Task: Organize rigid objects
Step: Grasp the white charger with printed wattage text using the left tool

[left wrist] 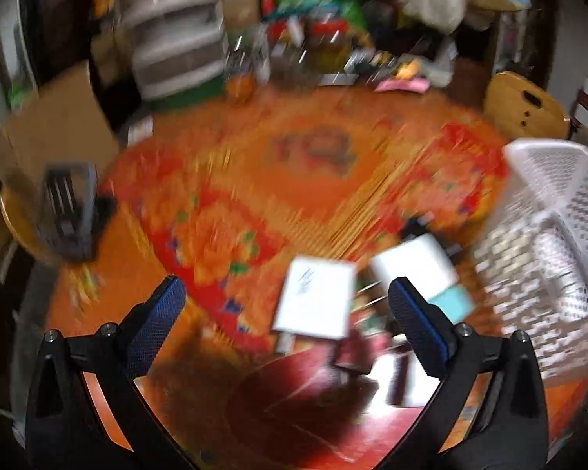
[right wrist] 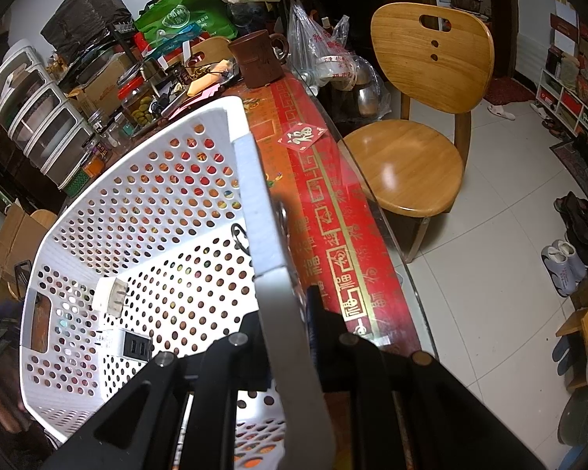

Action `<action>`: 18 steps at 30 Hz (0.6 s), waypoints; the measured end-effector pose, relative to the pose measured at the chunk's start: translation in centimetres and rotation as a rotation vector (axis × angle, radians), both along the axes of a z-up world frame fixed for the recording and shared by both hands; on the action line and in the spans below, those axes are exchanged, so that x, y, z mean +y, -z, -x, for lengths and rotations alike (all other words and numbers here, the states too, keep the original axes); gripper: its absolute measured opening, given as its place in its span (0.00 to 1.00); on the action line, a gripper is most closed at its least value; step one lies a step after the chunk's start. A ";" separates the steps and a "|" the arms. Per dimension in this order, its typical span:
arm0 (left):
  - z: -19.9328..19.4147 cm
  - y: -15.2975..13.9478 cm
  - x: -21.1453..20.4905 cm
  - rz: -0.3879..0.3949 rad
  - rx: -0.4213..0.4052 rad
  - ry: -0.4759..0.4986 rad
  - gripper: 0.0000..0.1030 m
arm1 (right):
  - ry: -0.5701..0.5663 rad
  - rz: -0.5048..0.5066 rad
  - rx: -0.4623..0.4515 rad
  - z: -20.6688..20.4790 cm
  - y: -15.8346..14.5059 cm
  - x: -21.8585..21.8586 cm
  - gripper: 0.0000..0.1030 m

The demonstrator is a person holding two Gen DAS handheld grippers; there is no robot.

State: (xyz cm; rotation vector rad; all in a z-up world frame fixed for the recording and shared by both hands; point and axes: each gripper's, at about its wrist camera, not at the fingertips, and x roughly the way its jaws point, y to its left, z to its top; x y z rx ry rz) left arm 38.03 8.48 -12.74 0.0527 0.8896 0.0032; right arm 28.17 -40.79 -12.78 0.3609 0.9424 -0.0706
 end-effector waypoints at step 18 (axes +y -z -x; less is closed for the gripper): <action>-3.6 5.3 -2.1 -0.032 0.096 0.008 0.46 | 0.000 0.009 0.001 -0.2 0.1 0.1 0.12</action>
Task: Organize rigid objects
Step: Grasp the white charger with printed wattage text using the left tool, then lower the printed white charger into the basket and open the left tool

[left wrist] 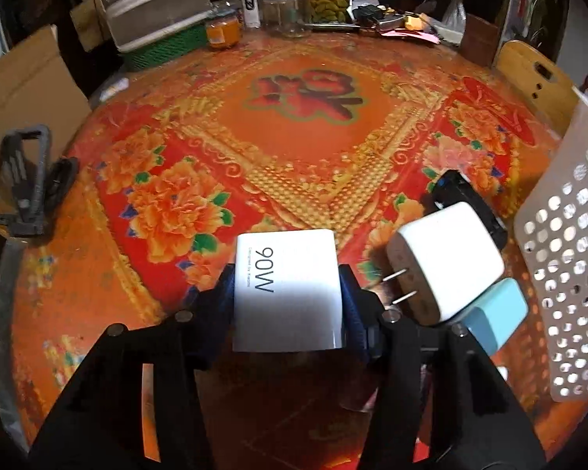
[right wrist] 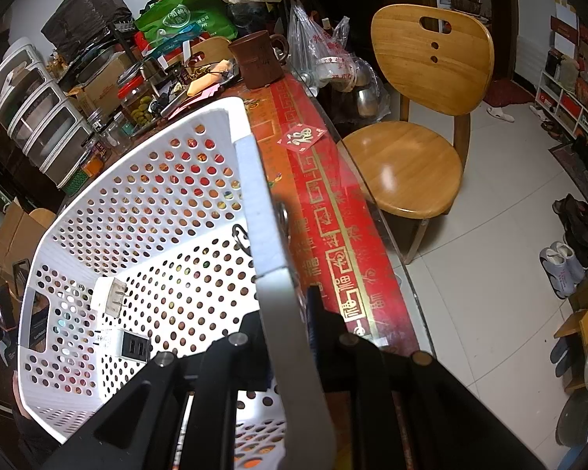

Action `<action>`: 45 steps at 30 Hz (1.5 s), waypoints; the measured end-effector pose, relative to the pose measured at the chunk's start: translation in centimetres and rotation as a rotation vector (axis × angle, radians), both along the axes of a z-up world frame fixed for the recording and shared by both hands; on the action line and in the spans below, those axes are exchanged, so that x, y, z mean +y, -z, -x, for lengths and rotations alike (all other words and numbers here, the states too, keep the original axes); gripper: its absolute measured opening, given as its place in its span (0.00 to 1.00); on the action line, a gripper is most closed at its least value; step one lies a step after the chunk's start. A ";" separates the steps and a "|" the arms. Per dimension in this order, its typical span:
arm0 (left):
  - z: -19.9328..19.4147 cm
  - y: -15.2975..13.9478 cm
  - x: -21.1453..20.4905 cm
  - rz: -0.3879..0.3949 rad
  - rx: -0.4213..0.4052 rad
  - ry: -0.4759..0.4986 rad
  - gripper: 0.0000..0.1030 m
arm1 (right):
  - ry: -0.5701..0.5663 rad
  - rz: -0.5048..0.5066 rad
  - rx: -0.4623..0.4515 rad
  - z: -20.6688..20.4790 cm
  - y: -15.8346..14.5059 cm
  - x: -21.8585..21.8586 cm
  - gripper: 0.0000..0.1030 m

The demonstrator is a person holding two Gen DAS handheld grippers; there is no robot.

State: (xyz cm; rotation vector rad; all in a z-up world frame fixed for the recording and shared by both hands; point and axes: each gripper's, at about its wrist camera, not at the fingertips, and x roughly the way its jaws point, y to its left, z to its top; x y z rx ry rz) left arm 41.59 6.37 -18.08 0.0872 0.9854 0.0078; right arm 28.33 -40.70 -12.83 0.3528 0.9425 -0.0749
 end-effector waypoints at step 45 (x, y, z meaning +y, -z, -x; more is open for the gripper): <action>4.1 -13.0 -27.6 -0.118 -0.061 0.474 0.45 | -0.008 0.001 0.006 0.0 0.1 0.1 0.12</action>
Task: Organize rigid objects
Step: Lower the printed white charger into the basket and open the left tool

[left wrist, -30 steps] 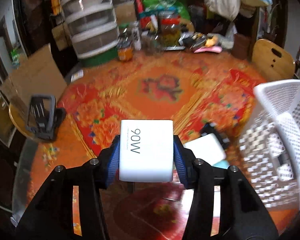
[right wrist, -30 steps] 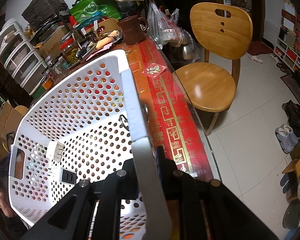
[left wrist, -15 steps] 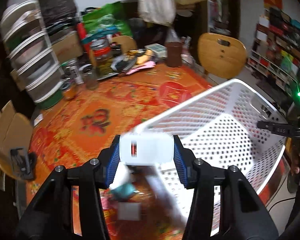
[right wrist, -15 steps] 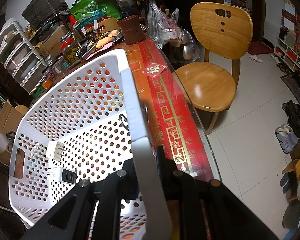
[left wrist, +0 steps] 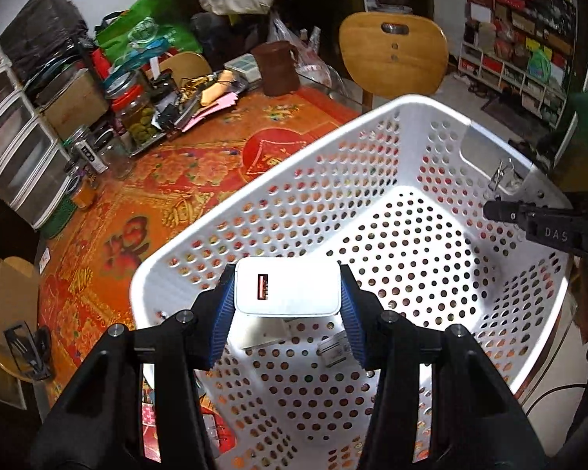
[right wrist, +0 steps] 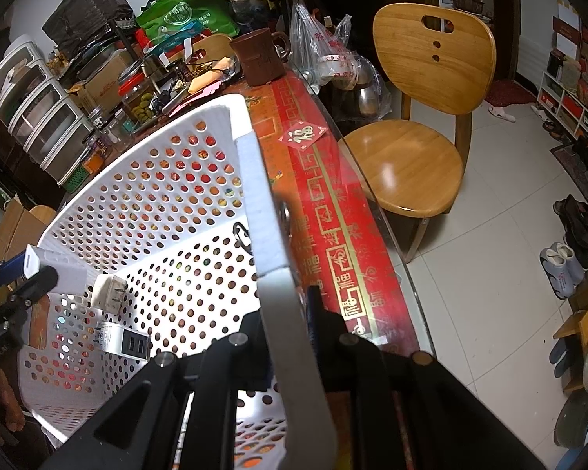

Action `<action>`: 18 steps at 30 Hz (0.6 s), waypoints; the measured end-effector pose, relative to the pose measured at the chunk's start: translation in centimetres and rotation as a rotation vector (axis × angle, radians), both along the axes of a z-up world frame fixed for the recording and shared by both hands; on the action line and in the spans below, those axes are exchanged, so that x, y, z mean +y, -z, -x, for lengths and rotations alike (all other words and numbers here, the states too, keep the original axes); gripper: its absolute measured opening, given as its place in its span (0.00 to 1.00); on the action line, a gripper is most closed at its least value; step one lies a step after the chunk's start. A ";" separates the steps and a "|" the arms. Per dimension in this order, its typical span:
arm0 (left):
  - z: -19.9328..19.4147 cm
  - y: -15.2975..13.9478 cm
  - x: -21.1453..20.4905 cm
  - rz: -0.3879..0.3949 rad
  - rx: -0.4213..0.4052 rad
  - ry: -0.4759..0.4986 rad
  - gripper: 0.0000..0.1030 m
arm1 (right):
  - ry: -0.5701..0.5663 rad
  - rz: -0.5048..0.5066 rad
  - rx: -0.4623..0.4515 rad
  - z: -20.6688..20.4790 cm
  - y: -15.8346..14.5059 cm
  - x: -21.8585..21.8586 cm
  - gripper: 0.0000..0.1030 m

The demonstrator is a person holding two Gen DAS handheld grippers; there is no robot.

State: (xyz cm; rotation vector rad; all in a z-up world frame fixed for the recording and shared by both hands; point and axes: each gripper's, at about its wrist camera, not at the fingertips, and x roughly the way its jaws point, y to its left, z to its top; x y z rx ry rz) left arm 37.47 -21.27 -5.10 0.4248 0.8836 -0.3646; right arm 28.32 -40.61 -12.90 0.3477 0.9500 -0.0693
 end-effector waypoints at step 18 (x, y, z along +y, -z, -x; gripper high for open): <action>1.7 -0.1 -0.8 -0.011 -0.080 0.055 0.97 | 0.001 -0.001 0.000 -0.1 -0.1 0.1 0.12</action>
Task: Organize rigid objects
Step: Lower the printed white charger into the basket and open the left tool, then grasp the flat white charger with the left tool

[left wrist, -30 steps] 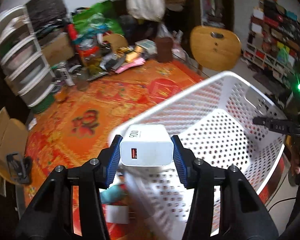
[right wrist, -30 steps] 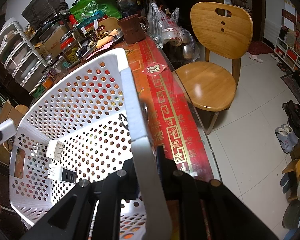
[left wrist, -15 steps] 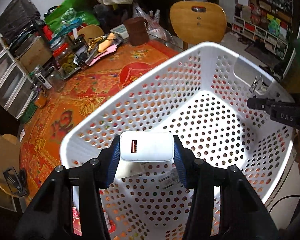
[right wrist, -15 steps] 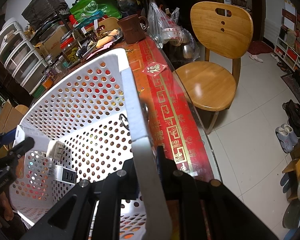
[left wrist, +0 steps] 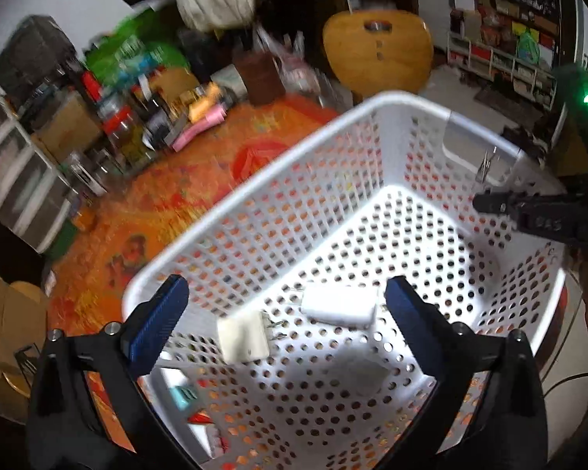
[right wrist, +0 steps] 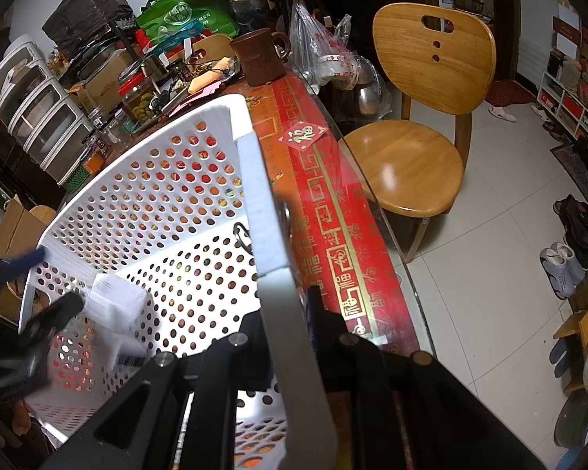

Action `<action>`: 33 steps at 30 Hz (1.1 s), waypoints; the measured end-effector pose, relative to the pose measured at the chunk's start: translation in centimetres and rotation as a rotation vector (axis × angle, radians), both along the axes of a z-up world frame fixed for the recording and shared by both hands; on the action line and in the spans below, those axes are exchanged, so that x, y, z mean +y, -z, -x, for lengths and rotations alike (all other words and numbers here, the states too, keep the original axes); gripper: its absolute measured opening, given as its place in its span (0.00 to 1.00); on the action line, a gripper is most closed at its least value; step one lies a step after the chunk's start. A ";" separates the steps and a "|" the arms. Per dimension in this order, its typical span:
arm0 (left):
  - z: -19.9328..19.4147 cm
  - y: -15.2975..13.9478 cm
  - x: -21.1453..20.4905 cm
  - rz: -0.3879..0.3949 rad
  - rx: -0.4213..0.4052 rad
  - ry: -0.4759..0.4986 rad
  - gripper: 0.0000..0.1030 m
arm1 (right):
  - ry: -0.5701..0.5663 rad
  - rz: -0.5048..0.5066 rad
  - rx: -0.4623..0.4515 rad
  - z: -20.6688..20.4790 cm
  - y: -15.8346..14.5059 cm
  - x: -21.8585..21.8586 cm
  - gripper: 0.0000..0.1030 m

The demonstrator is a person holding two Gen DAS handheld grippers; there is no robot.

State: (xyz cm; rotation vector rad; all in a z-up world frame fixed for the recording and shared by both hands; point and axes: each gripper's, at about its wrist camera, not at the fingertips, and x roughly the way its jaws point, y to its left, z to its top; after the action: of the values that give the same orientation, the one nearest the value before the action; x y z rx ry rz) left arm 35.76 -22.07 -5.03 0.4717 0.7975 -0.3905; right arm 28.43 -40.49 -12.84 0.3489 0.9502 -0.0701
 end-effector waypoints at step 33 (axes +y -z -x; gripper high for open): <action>5.4 11.9 21.8 0.160 0.150 -0.337 0.80 | 0.003 0.010 0.004 0.1 0.0 -0.2 0.12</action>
State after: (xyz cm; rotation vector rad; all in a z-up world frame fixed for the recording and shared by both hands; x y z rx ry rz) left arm 30.34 -0.28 -16.97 0.1540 0.9643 -0.1752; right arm 28.31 -40.70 -12.89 0.3414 0.9530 -0.0783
